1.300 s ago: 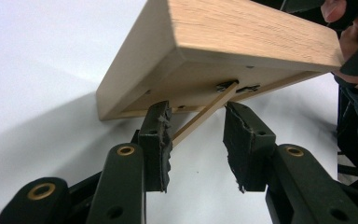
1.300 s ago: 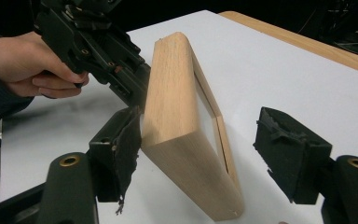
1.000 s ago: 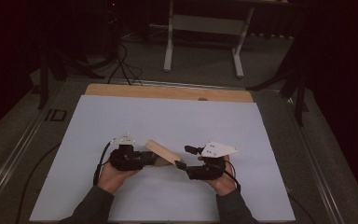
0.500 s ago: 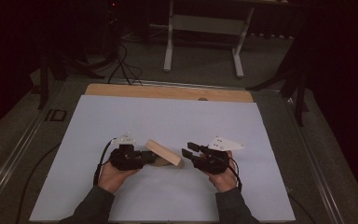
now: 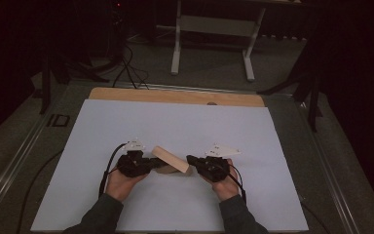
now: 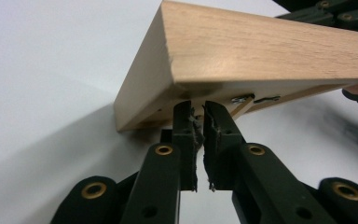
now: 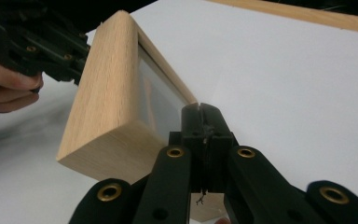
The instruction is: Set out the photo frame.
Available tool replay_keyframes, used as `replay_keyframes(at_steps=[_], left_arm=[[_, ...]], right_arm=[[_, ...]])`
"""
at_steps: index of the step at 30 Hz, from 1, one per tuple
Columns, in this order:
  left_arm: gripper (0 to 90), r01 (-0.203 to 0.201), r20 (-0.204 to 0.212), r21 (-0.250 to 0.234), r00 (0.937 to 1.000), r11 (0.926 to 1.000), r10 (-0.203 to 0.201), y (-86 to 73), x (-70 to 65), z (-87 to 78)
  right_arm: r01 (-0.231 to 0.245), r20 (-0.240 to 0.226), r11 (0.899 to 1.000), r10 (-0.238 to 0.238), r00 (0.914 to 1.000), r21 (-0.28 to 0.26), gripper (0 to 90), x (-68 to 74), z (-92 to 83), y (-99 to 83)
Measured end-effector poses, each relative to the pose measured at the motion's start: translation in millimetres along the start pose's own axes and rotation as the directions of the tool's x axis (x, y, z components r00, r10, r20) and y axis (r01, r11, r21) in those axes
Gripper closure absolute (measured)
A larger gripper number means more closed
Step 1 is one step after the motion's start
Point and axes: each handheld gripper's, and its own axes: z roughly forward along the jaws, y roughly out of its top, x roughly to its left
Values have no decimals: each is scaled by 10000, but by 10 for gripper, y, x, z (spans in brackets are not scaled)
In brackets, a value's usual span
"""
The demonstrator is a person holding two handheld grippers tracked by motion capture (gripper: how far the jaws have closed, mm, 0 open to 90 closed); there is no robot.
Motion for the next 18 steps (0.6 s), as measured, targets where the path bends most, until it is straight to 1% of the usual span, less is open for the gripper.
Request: replay_keyframes(at_steps=[3, 6, 12, 18], left_arm=[[861, -78, -135, 45, 9999, 10000, 78, 19, -20, 23], [866, -119, -182, 73, 9998, 9999, 121, 37, -26, 43], [867, -72, -218, -36, 9997, 10000, 71, 78, -28, 74], [884, -124, -232, 58, 9997, 9999, 126, 117, -37, 94]], right_arm=[[-32, -18, 10000, 32, 10000, 24, 895, -9, 6, -9], [-16, -15, 10000, 16, 10000, 45, 895, -3, 2, -16], [94, -34, 9999, -94, 10000, 113, 895, 23, -7, -23], [210, -77, 9996, -209, 9998, 178, 896, 60, -20, -30]])
